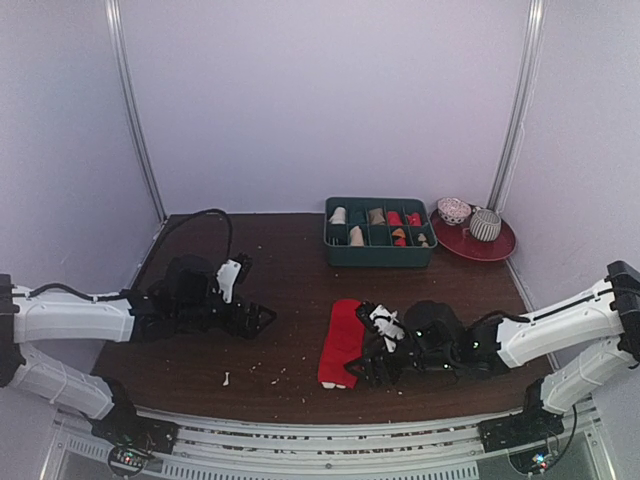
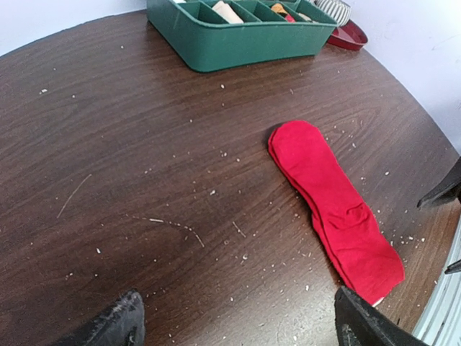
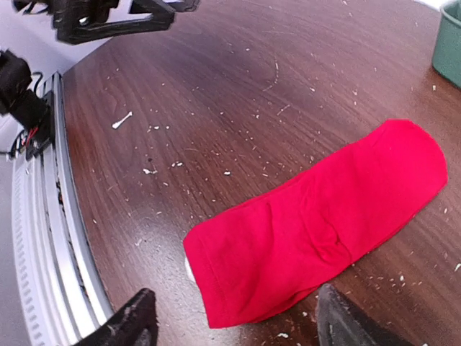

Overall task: Roll the socks
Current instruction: Adjust the bag handles on the takeout bag, then pick up the pair of socks from the center of the board.

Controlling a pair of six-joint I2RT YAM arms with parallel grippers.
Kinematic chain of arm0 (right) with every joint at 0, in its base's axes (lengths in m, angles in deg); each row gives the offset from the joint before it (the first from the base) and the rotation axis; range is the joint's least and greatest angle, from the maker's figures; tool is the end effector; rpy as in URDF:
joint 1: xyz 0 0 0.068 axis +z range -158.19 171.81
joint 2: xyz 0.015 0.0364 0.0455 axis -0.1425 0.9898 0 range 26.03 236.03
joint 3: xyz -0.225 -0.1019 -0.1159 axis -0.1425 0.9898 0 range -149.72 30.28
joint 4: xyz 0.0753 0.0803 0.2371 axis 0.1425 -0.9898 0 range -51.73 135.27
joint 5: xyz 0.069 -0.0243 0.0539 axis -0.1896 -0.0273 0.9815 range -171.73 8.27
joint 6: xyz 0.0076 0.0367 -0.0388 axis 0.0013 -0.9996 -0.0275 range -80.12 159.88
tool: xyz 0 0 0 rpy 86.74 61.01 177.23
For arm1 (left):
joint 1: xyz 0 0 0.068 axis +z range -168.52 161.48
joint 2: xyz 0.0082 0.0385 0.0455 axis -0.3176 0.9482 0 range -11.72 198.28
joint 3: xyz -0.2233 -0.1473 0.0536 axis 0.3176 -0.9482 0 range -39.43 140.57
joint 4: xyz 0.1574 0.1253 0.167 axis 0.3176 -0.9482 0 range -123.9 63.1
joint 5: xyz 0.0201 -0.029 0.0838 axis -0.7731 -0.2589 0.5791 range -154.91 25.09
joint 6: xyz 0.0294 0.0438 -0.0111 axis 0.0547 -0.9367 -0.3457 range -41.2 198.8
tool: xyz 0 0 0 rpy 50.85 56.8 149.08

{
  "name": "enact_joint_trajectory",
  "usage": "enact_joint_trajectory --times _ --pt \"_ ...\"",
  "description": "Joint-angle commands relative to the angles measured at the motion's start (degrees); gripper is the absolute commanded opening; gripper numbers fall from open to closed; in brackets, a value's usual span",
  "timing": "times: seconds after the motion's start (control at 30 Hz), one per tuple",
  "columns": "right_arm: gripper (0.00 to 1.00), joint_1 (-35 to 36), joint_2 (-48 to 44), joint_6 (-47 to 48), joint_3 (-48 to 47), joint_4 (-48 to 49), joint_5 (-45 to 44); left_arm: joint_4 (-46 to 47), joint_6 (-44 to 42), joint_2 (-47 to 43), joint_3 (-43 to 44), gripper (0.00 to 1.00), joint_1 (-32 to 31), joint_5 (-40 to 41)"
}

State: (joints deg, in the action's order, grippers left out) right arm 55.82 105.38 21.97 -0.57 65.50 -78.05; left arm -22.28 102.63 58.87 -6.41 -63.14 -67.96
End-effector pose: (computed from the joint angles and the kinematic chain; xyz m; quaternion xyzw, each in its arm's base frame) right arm 0.1184 0.2481 0.1774 -0.3511 0.7830 0.3570 0.3691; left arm 0.1801 -0.1804 0.2010 0.1710 0.8616 -0.2879 0.3815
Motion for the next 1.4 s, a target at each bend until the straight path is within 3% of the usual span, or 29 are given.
enact_joint_trajectory --times 0.0,0.27,0.6,0.7,1.0,1.07,1.23,1.37 --pt "0.8 0.96 0.23 16.5 3.39 2.78 5.04 2.96 -1.59 1.77 -0.08 0.9 0.23 -1.01" --pt "0.8 1.67 7.81 32.21 -0.11 4.37 9.85 2.85 -2.62 4.78 1.63 0.9 0.24 -1.74" --pt "0.73 1.31 17.99 34.83 -4.12 2.57 10.1 3.29 -3.2 5.36 1.85 0.9 0.24 -2.8" --pt "0.67 0.43 19.91 32.13 -4.19 2.66 8.35 4.58 -4.62 4.47 0.73 0.9 0.23 -4.96" --pt "0.29 -1.08 25.02 20.4 -4.64 -2.5 7.7 19.77 -9.54 4.02 -6.33 0.9 -0.74 -17.75" --pt "0.2 -3.31 25.84 14.9 -4.59 -2.67 13.32 22.48 -12.03 5.22 -7.04 0.91 -2.89 -18.19" --pt "0.16 -8.99 27.4 0.99 -4.02 0.87 34.33 24.52 -18.04 10.13 -6.02 0.98 -8.65 -16.39" --pt "0.15 -12.27 31.23 -7.75 -4.65 1.23 44.52 28.01 -20.44 14.49 -4.79 0.98 -10.71 -16.55"
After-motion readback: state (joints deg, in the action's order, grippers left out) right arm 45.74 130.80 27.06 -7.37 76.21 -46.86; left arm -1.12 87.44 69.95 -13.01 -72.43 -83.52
